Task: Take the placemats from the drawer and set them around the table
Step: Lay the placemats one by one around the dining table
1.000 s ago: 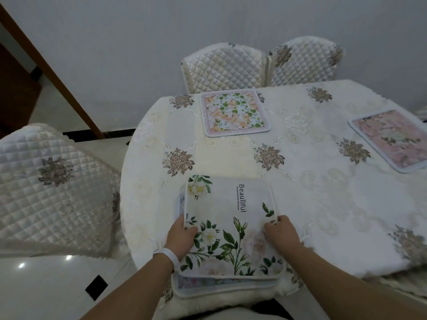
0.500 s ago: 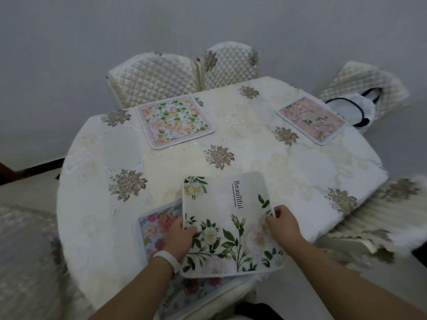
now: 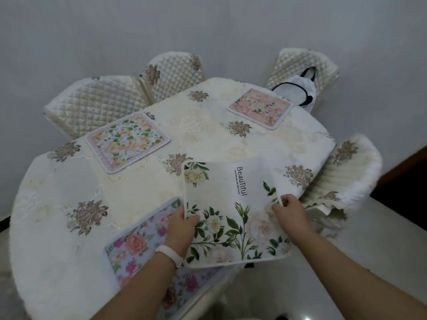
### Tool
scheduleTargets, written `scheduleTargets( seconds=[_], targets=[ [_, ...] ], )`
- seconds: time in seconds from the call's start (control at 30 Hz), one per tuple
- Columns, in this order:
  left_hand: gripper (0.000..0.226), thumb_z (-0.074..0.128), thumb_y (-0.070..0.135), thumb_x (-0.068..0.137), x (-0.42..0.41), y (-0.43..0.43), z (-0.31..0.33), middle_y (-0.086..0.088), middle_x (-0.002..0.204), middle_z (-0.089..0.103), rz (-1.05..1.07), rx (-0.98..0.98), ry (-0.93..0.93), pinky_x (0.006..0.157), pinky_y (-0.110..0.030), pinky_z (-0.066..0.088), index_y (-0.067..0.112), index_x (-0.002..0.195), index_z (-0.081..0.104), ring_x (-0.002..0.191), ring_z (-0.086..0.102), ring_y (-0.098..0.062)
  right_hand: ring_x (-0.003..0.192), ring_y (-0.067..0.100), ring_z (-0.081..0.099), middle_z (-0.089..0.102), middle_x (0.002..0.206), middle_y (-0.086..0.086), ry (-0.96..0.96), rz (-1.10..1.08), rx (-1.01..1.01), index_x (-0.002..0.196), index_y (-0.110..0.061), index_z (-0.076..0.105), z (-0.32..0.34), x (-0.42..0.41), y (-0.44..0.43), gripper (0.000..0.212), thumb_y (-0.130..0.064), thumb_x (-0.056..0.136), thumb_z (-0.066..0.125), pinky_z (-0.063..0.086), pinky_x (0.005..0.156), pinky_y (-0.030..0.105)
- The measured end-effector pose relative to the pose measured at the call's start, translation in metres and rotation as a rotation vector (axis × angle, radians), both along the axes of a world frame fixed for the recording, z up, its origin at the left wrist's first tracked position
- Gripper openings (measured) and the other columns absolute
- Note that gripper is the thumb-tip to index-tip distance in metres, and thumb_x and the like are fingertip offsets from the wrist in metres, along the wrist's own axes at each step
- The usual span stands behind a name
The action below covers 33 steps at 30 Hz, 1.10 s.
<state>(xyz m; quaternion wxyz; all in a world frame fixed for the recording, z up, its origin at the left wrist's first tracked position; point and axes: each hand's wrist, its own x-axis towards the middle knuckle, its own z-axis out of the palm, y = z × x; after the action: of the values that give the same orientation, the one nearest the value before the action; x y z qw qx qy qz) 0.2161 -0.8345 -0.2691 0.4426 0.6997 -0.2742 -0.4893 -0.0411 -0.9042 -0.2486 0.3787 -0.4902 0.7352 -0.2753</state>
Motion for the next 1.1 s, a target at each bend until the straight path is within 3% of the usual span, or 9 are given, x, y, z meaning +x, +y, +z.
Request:
scheduleTargets(
  seconds=[0.1,0.23,0.47,0.67,0.93,1.1],
  targets=[
    [0.016,0.060,0.005,0.088,-0.023,-0.009,0.008,-0.010,0.093,0.074,-0.012,0.008,0.000,0.074,-0.046,0.060,0.016,0.097,0.066,0.085,0.071,-0.029,0.062,0.017,0.045,0.052,0.076,0.004,-0.036,-0.005,-0.009,0.089,-0.010,0.055,0.006,-0.028,-0.002,0.004,-0.012,0.088,0.058,0.036,0.055,0.029],
    [0.016,0.062,0.007,0.084,-0.076,-0.022,0.025,-0.008,0.091,0.075,-0.034,-0.029,-0.003,0.077,-0.051,0.059,0.017,0.095,0.067,0.084,0.071,-0.029,0.068,0.016,0.052,0.059,0.085,0.003,-0.037,-0.031,-0.039,0.095,-0.016,0.057,0.023,-0.083,-0.009,0.008,-0.017,0.088,0.059,0.039,0.056,0.028],
    [0.015,0.059,0.000,0.088,-0.202,-0.041,0.054,-0.015,0.091,0.075,-0.086,-0.069,0.040,0.072,-0.047,0.060,0.006,0.101,0.066,0.081,0.073,-0.032,0.080,0.020,0.061,0.064,0.092,0.003,-0.148,-0.093,-0.090,0.100,-0.019,0.059,0.041,-0.217,-0.006,0.015,-0.016,0.086,0.059,0.047,0.064,0.030],
    [0.014,0.057,0.003,0.092,-0.306,-0.053,0.067,-0.012,0.091,0.074,-0.151,-0.109,0.011,0.058,-0.033,0.057,0.008,0.103,0.065,0.078,0.073,-0.030,0.087,0.013,0.062,0.062,0.099,-0.007,-0.180,-0.033,-0.085,0.109,-0.027,0.054,0.048,-0.320,-0.005,0.022,-0.018,0.090,0.058,0.051,0.065,0.029],
    [0.015,0.059,0.002,0.091,-0.378,-0.069,0.072,-0.016,0.093,0.075,-0.145,-0.112,0.037,0.076,-0.054,0.058,0.007,0.103,0.065,0.082,0.072,-0.037,0.083,0.013,0.064,0.064,0.098,-0.004,-0.205,-0.075,-0.087,0.108,-0.024,0.056,0.060,-0.397,-0.016,0.020,-0.014,0.090,0.056,0.051,0.062,0.029],
    [0.015,0.059,0.002,0.091,-0.394,-0.093,0.076,-0.014,0.091,0.075,-0.128,-0.139,0.015,0.068,-0.044,0.060,0.009,0.102,0.066,0.079,0.073,-0.033,0.082,0.014,0.064,0.064,0.097,-0.003,-0.216,-0.086,-0.093,0.108,-0.023,0.056,0.064,-0.407,-0.039,0.019,-0.014,0.091,0.056,0.049,0.060,0.028]
  ],
)
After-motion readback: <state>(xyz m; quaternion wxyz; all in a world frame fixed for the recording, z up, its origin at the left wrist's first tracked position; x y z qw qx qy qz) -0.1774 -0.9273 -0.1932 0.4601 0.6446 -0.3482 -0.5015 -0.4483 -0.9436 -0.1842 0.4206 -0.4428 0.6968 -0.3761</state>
